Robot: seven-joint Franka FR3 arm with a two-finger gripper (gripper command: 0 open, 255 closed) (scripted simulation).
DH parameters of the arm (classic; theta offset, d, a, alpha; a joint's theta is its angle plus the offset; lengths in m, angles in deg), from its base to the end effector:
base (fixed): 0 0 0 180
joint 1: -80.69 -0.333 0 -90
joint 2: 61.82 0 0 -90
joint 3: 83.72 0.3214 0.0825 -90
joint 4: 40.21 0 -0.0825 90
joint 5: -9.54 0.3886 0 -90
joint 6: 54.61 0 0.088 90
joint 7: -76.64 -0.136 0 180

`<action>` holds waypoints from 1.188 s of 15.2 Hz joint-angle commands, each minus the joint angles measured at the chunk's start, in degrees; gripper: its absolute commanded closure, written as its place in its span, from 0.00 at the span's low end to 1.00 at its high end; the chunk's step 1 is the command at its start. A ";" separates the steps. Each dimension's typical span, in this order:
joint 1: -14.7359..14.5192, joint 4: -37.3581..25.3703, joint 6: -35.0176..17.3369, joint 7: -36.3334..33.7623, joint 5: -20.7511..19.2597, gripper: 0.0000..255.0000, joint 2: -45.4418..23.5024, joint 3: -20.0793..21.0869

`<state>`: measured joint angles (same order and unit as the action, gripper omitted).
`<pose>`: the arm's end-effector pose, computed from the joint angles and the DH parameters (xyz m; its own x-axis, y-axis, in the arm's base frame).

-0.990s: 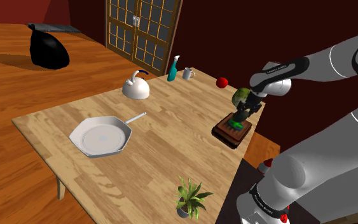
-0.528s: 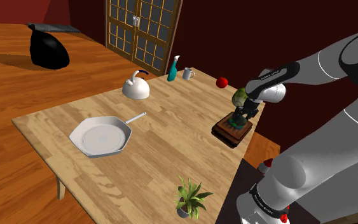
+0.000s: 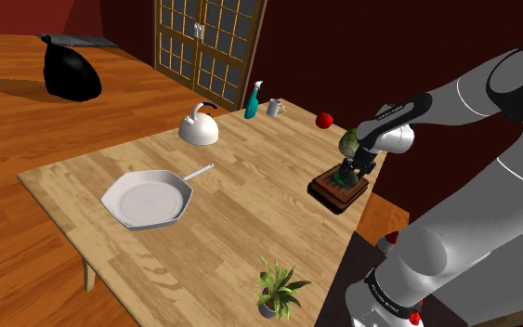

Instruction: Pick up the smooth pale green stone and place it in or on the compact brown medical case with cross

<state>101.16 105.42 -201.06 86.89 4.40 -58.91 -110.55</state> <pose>0.3154 -0.3395 0.2664 0.8394 -0.5409 0.0528 -0.5431 -0.8387 0.0411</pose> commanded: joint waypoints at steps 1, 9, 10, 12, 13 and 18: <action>-0.05 0.04 -0.03 0.01 0.02 1.00 -0.12 0.04; 0.19 -0.71 4.39 -1.71 -2.30 0.00 3.82 0.35; 0.33 -1.22 6.62 -2.38 -3.17 0.00 5.64 0.62; 0.50 -1.68 8.37 -2.81 -3.73 0.00 7.00 0.92; 0.51 -1.68 8.37 -2.81 -3.72 0.00 7.00 0.93; 0.51 -1.68 8.37 -2.81 -3.72 0.00 7.00 0.93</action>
<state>101.67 103.75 -192.71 84.09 0.69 -51.92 -109.62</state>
